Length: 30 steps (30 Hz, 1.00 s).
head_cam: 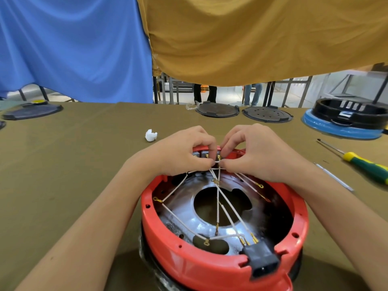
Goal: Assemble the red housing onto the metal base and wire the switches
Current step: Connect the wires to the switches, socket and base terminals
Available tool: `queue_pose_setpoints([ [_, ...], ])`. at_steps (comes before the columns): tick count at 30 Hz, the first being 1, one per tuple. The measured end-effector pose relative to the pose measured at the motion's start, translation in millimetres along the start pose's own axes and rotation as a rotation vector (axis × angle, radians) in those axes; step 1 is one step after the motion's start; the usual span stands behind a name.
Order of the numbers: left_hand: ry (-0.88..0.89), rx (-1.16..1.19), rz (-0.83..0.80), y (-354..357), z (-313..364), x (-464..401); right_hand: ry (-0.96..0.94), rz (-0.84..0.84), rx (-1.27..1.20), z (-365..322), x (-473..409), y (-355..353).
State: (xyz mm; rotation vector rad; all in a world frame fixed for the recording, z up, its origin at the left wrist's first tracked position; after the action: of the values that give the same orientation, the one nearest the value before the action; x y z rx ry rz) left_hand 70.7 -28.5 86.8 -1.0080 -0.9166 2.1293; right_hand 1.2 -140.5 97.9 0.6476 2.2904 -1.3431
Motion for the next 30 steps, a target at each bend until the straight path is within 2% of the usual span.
queue_pose_setpoints([
  [17, 0.009, 0.012, 0.006, -0.4, -1.3, -0.1, 0.027, -0.021, -0.054, 1.1, -0.8, -0.3],
  [30, 0.005, 0.007, 0.022, -1.1, -3.4, -0.1, -0.014, 0.004, 0.032, 2.3, -0.6, 1.2],
])
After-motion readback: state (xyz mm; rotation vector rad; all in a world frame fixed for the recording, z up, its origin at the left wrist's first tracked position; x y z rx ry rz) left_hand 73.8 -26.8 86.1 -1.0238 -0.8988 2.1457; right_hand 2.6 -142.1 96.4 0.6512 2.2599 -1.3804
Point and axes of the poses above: each hand's wrist, its own x-axis away from the middle knuckle, its own y-axis out of the palm, z = x × y, the point moved 7 cm from there along -x, towards the middle knuckle, and after that the axes turned 15 degrees about z, right-handed, at the moved point
